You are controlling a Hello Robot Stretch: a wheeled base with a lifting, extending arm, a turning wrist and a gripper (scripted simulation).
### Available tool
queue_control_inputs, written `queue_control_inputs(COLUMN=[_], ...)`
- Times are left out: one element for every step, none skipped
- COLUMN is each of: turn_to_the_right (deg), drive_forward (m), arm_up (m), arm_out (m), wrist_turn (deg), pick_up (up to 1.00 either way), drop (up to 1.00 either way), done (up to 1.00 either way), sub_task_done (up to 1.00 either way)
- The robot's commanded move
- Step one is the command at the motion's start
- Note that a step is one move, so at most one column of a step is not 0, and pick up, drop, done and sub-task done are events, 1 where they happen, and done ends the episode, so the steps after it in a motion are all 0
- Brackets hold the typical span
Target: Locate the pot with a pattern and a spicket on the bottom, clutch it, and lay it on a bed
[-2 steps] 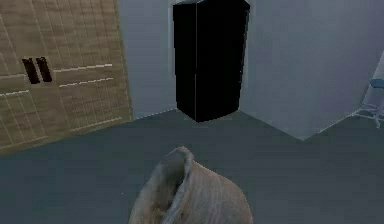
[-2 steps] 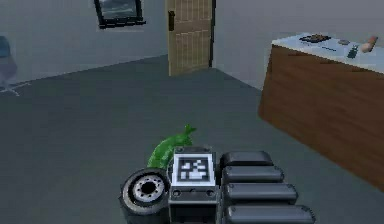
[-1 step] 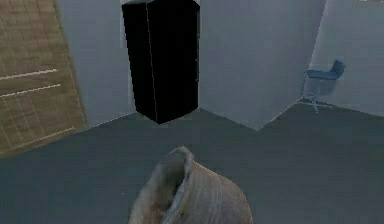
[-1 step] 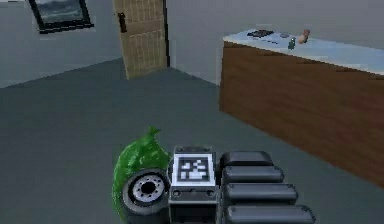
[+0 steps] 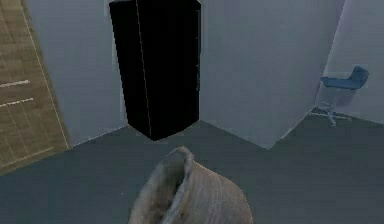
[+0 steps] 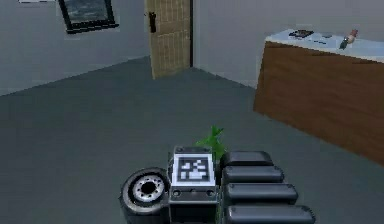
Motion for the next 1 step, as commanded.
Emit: queue_control_inputs(turn_to_the_right=[42.0], drive_forward=[0.0], arm_up=[0.0], arm_out=[0.0], wrist_turn=[0.0], pick_up=[0.0], drop=[0.0], done=[0.0], sub_task_done=[0.0])
